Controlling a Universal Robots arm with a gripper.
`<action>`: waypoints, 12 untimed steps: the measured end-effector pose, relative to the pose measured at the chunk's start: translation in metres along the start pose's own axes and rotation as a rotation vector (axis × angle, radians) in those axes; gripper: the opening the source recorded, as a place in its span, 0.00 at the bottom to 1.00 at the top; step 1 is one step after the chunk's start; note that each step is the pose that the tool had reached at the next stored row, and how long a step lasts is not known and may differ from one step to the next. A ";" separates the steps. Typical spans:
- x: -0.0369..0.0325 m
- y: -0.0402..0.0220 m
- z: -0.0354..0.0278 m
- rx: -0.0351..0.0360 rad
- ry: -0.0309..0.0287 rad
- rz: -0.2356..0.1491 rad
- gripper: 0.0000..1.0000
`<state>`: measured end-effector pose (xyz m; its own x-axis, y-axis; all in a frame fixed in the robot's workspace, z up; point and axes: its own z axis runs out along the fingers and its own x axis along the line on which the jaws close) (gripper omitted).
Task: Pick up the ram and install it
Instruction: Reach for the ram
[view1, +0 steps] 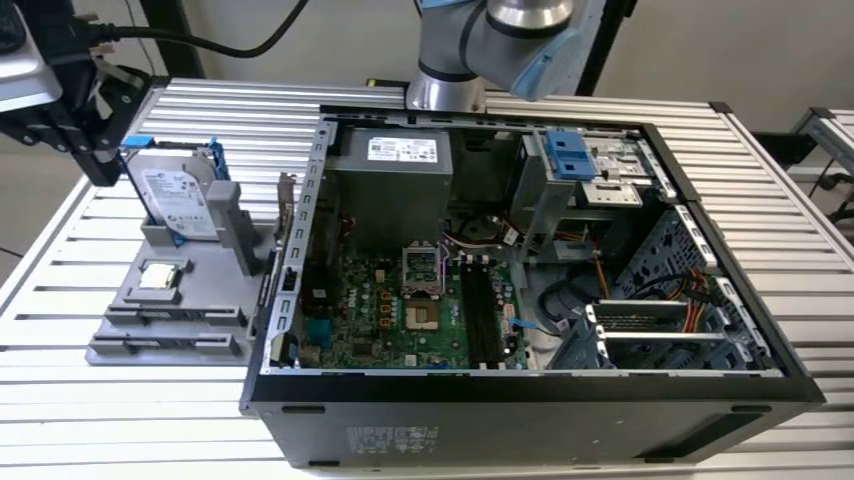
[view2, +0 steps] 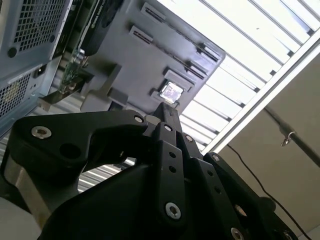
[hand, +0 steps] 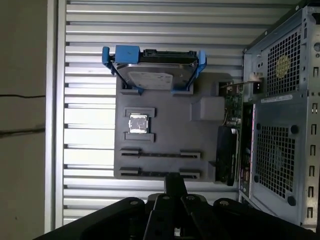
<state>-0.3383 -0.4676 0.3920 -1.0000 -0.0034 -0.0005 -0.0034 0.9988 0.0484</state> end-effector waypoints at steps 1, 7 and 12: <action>0.0002 -0.0011 0.0000 0.0000 0.0000 0.000 0.00; 0.0012 -0.0074 0.0000 0.0000 0.0000 0.000 0.00; 0.0023 -0.0109 0.0000 0.0000 0.0000 0.000 0.00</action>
<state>-0.3406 -0.4785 0.3914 -1.0000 -0.0034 -0.0005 -0.0034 0.9988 0.0484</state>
